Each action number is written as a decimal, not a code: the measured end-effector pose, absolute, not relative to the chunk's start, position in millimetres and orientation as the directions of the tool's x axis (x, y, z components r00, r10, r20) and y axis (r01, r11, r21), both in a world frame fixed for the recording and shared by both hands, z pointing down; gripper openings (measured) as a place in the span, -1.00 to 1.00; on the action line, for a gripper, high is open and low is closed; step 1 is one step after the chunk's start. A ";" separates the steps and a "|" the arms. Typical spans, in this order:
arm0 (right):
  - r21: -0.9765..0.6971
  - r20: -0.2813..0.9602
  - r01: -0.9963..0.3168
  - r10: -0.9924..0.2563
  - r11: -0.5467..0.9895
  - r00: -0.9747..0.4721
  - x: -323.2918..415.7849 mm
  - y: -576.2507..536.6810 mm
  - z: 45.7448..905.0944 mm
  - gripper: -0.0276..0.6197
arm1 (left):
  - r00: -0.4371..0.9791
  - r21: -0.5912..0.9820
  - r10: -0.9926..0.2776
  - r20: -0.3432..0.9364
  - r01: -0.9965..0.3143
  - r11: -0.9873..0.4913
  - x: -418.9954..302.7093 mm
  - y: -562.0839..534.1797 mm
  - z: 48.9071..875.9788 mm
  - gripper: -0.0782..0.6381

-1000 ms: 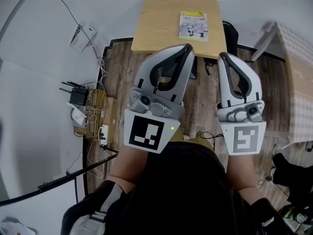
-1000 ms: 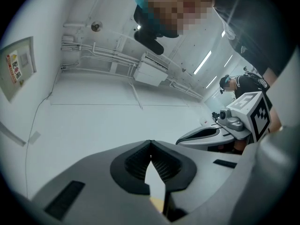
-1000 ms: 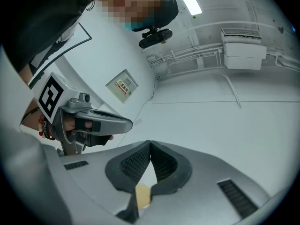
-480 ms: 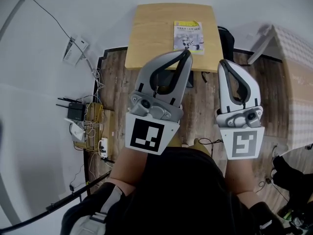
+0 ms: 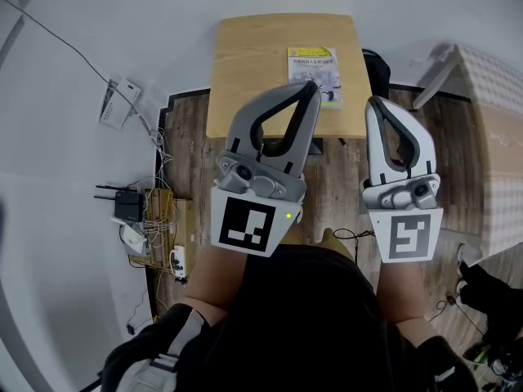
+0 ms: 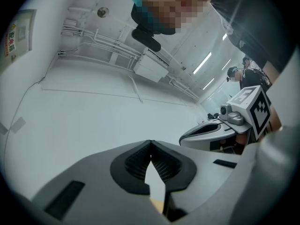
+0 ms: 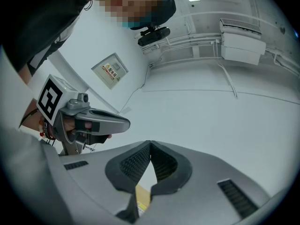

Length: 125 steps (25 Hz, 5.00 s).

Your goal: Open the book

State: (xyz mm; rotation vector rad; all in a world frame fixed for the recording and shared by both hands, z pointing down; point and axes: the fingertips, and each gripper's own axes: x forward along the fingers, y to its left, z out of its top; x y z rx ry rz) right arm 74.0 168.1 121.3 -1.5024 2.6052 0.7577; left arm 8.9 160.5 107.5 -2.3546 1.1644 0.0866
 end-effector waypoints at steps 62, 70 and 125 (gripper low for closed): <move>0.364 -0.211 -0.890 -0.906 0.275 -0.366 74.0 -45.3 144.3 -0.82 | 0.758 -0.366 -0.610 -0.231 -0.649 -0.667 13.2 -63.7 139.1 -0.75; 0.323 -0.201 -0.892 -0.898 0.317 -0.392 94.0 -71.1 149.6 -0.82 | 0.750 -0.372 -0.633 -0.190 -0.652 -0.660 35.5 -84.5 145.0 -0.75; 0.271 -0.136 -0.798 -0.799 0.539 -0.586 102.4 -137.0 193.8 -0.82 | 0.607 -0.358 -0.784 -0.126 -0.765 -0.535 48.9 -135.6 183.1 -0.75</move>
